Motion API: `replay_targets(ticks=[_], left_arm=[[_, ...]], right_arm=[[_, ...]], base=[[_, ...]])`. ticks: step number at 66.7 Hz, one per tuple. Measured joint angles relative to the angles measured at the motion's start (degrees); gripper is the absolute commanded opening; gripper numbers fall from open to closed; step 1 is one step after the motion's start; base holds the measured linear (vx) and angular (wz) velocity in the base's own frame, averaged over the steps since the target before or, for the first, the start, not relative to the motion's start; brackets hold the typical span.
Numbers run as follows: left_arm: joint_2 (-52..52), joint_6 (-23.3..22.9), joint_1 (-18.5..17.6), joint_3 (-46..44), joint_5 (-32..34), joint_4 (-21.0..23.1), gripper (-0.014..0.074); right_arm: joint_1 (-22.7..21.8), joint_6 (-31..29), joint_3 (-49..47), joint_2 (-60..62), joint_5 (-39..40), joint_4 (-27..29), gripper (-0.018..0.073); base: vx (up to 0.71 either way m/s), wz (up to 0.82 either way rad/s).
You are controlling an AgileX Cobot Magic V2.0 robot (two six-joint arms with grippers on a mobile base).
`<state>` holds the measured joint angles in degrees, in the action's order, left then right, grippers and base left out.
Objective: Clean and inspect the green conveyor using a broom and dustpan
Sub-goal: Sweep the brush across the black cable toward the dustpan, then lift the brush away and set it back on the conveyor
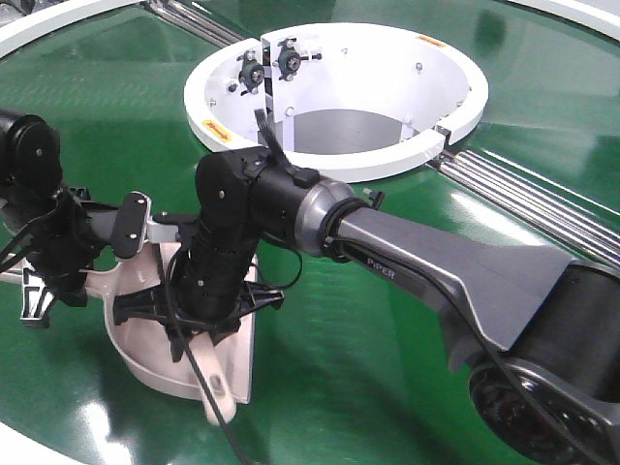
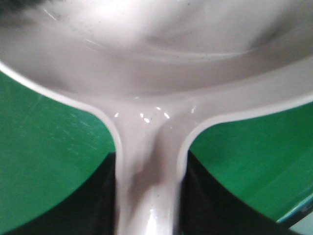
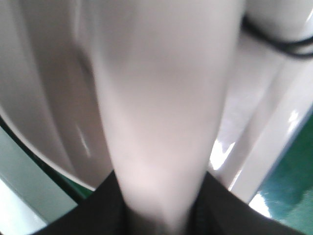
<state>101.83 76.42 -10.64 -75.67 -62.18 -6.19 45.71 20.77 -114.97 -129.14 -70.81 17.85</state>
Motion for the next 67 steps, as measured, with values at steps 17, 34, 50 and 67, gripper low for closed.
replay_targets(ticks=[17,34,50,67], left_arm=[[0.0,0.0,0.0,0.0,0.0,0.0,-0.0008],[0.0,0.0,0.0,0.0,0.0,0.0,-0.0008],[0.0,0.0,0.0,0.0,0.0,0.0,-0.0008],[0.0,0.0,0.0,0.0,0.0,0.0,-0.0008]], right_arm=[[-0.5,3.3,-0.1,4.6,-0.4,-9.6,-0.0002],[-5.7,3.2,1.4,11.9,-0.4,-13.5,-0.0002],[-11.9,1.3,12.9,21.1,-0.5,-20.0,-0.0002],[-21.2,-4.2,29.6,31.9,1.8,-22.1,-0.0002]], base=[[0.00,0.00],[0.00,0.00],[0.00,0.00],[0.00,0.00]])
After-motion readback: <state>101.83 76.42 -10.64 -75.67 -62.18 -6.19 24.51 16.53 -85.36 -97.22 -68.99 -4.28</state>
